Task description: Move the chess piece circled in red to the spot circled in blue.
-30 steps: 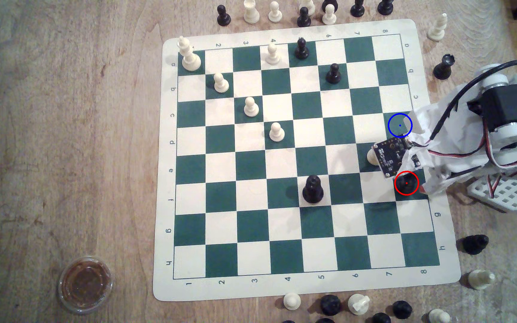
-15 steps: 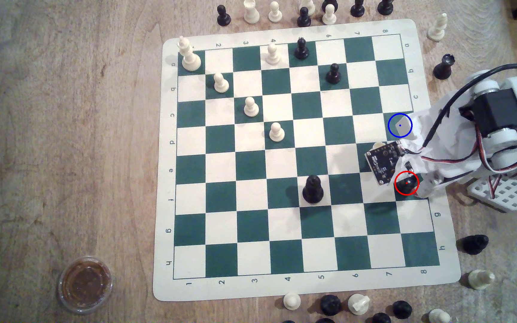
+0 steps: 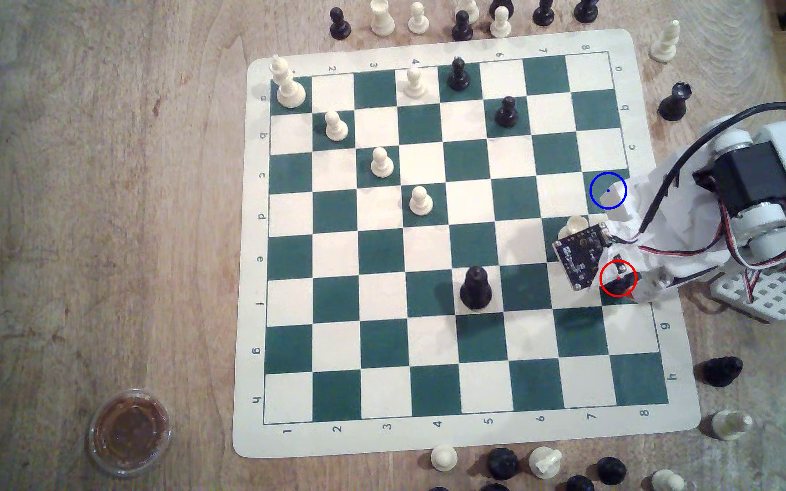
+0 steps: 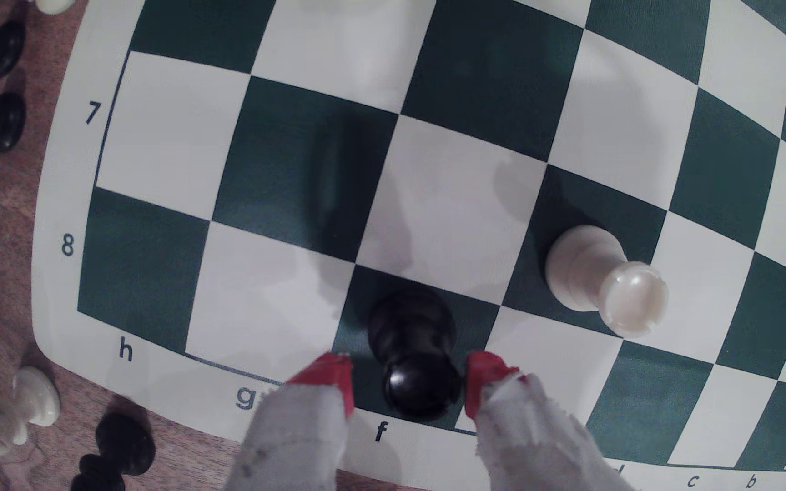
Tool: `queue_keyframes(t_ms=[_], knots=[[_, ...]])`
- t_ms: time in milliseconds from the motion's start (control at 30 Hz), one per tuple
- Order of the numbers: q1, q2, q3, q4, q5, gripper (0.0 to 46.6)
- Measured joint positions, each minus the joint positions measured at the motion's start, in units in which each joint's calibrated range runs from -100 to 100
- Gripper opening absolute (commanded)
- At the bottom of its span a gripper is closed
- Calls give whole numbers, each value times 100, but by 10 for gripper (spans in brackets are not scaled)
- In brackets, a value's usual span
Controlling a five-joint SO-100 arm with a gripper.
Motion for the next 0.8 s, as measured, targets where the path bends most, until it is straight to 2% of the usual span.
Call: queue_keyframes(t_ms=[500,800], knots=[[-59,17,0,56,0,6],[258,193,-859,773,29,3]])
